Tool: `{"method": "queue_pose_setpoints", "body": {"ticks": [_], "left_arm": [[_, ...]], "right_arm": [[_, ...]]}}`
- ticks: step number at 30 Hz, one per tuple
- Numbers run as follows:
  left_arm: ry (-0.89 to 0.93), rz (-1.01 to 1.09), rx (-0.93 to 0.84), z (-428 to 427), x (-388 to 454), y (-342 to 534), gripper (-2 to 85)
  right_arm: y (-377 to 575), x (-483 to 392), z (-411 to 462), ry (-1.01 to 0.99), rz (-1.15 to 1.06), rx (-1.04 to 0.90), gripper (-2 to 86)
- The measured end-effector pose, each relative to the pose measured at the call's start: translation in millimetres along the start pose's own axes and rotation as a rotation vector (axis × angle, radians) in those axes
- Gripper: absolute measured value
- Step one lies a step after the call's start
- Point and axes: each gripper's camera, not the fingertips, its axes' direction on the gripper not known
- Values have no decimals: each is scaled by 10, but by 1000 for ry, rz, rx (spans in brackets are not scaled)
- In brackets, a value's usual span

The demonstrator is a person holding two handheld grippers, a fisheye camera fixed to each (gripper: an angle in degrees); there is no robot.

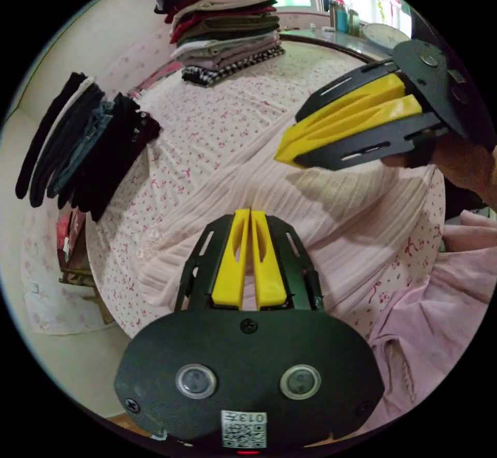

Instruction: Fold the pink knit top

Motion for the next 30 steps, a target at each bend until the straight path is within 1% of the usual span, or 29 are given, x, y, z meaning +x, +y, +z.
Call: {"method": "queue_pose_setpoints", "body": {"ticks": [1,2,3,4,6,7,8,9,11,13,15,18,20,22,23,25,26,27,29,30], "left_arm": [[9,-3,43,21,-37,61,-3],[17,-2,51,27,-59,85,-3],[42,-19,58,34,-126,117,-3],[74,-34,55,16,-206,130,-3],[114,-83,38,-94,-354,157,-2],[108,-116,64,-223,-438,247,-2],[103,-133,79,-292,-477,312,-2],[98,-162,100,-416,-546,468,-2],[60,-202,96,-513,-629,722,-2],[-24,-237,57,-525,-738,986,-2],[-43,-257,23,-449,-841,1087,-2],[-24,-301,-12,-327,-1057,1172,0],[17,-365,32,-404,-1227,1284,3],[59,-476,73,-512,-1466,1556,11],[68,-505,78,-528,-1526,1645,14],[113,-656,81,-557,-1765,2063,52],[133,-695,79,-556,-1823,2167,66],[182,-759,65,-538,-1926,2346,85],[260,-818,65,-519,-2036,2566,100],[305,-840,72,-511,-2080,2671,109]], "right_arm": [[-44,-35,114,-10,-6,-30,4],[-101,-101,404,-19,-30,-148,3],[-85,-145,542,-1,-43,-148,3],[-66,-147,533,3,-39,-108,3],[-90,-92,556,-43,3,-130,2],[-138,-73,523,-51,7,-161,2],[-177,-88,427,-29,2,-142,2],[-201,-136,282,-21,-14,-60,1],[-252,-230,142,-30,-29,25,1],[-331,-354,155,-33,-59,47,1],[-448,-513,284,-10,-101,76,1],[-613,-620,492,-25,-124,61,1],[-824,-735,629,-48,-169,59,1],[-1000,-832,723,-75,-215,62,1],[-1114,-895,826,-86,-247,46,2],[-1255,-953,1058,-90,-272,-1,2],[-1326,-969,1297,-114,-288,-84,3],[-1374,-972,1588,-153,-299,-226,4],[-1412,-879,1616,-183,-291,-184,6],[-1477,-807,1639,-225,-272,-237,8]]}}
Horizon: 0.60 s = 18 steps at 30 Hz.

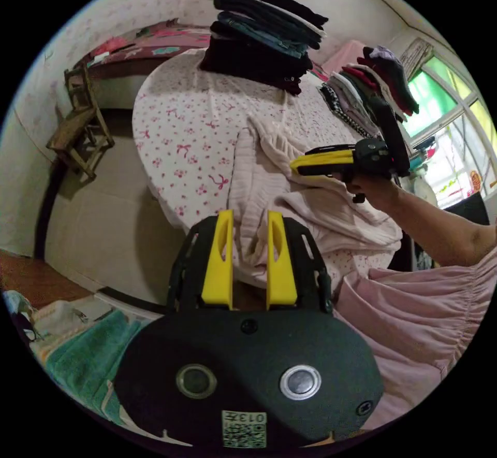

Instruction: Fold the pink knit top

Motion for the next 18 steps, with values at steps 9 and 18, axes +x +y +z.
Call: {"method": "queue_pose_setpoints", "body": {"ticks": [9,18], "left_arm": [[91,-9,-105,213,-285,13,130],[137,29,-153,270,-433,-129,69]], "right_arm": [[-228,636,-495,-3,23,187,89],[-534,1080,182,-119,13,-110,76]]}}
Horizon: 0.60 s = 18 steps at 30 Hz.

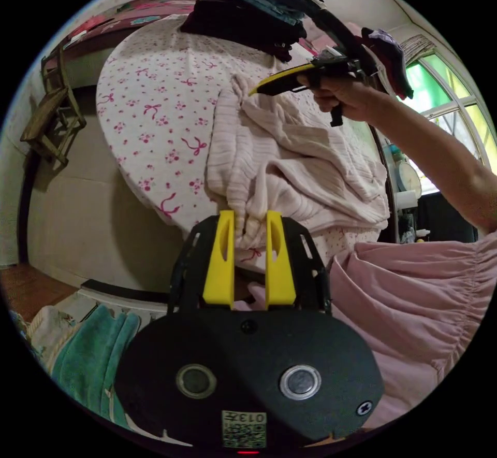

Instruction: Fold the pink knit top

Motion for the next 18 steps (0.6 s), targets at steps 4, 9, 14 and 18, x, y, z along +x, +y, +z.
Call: {"method": "queue_pose_setpoints", "body": {"ticks": [4,9,14,18], "left_arm": [[64,77,29,-195,98,19,55],[245,231,93,-553,500,14,52],[343,496,95,-704,1368,-100,50],[453,694,70,-558,2199,-243,49]], "right_arm": [[198,138,-183,-48,-6,30,36],[1016,291,-947,-38,-46,252,27],[2287,618,-1740,-47,45,499,24],[3359,868,-2124,-9,133,620,24]]}}
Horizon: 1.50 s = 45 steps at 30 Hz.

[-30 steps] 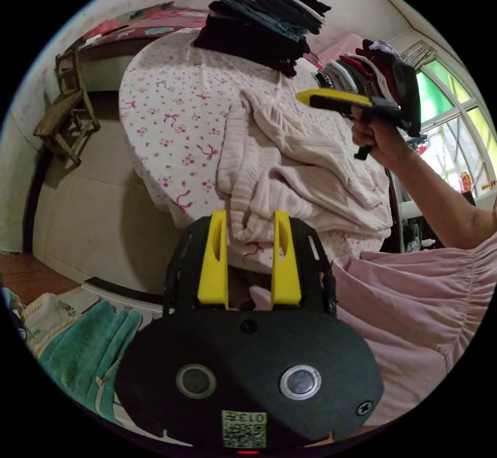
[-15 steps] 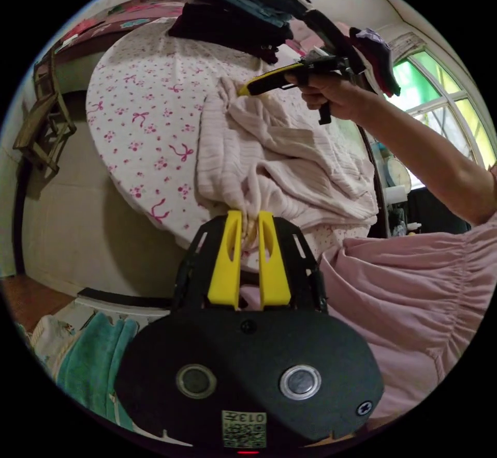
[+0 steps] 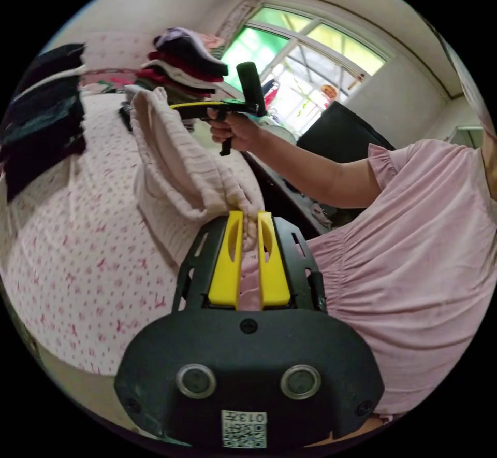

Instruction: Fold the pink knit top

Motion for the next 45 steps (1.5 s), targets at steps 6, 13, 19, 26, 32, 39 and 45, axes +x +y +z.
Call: {"method": "queue_pose_setpoints", "body": {"ticks": [6,13,19,26,32,39,45], "left_arm": [[98,196,-141,1132,486,-648,48],[73,308,-371,2569,843,-914,51],[-38,309,-522,3451,860,-757,69],[118,452,-457,3401,1455,-828,106],[-139,362,-322,2845,1202,-646,87],[-463,166,-370,2764,599,-319,76],[-552,209,-416,2926,684,-52,57]], "right_arm": [[1337,725,-1109,103,205,97,24],[2526,1365,-1508,98,417,112,24],[3222,1640,-1750,131,610,84,44],[3736,1111,-2590,224,678,148,97],[3844,235,-2676,305,651,110,157],[3869,-112,-2294,370,721,-43,43],[4352,-67,-2768,48,823,357,26]]}}
